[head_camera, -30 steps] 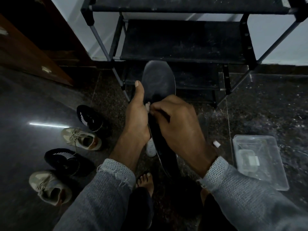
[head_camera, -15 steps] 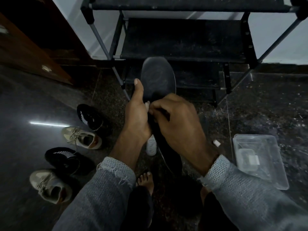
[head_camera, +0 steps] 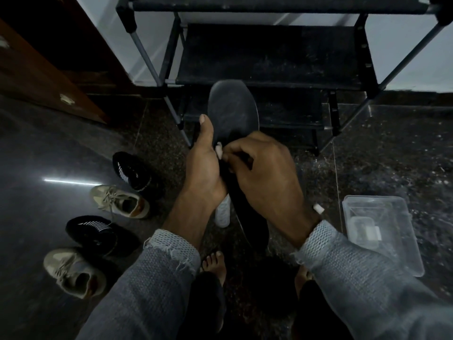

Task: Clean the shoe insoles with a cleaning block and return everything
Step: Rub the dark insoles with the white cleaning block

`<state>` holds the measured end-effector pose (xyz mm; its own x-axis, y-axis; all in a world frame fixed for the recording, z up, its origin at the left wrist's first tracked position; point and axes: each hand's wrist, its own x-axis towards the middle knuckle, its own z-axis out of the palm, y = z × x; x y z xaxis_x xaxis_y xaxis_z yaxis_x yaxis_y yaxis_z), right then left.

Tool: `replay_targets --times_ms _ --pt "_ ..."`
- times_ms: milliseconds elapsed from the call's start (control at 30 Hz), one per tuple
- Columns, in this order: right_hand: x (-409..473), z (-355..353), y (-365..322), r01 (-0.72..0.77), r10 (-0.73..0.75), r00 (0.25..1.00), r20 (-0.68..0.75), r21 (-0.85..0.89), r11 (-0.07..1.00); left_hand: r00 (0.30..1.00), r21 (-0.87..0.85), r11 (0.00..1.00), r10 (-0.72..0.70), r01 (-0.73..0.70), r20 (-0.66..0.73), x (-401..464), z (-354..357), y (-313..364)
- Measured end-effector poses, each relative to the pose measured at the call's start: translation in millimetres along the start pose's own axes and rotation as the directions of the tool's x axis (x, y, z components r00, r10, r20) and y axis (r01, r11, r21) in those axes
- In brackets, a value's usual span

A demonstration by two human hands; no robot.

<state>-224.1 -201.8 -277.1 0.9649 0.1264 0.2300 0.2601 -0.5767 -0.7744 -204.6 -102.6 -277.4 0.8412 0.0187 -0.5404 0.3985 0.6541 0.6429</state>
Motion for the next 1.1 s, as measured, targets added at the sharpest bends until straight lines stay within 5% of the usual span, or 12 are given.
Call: replay_targets --times_ms 100,400,567,767,1000,1100 --pt "7 -6 7 -0.052 0.047 0.996 -0.077 -0.068 0.996 1.000 -0.021 1.000 -0.014 0.015 0.016 -1 3 -3" --pt "1 -2 -9 -0.116 0.120 0.993 -0.010 0.180 0.977 1.000 0.051 0.999 0.000 0.000 -0.005 -4 2 0" --pt "10 -9 2 -0.082 0.091 0.989 -0.119 0.086 0.993 0.999 0.015 0.999 -0.044 0.044 0.023 -4 5 -4" --pt "4 -5 -6 0.014 -0.019 0.995 0.102 0.050 0.999 1.000 0.025 0.999 -0.021 0.021 -0.005 -3 0 0" --pt "15 -12 12 -0.015 0.009 0.996 -0.084 -0.074 0.997 0.996 0.004 0.998 -0.068 0.068 0.049 -4 5 -6" --pt "12 -8 7 0.018 -0.019 1.000 -0.023 -0.030 0.999 0.999 0.016 0.999 -0.043 0.043 0.021 -3 2 -5"
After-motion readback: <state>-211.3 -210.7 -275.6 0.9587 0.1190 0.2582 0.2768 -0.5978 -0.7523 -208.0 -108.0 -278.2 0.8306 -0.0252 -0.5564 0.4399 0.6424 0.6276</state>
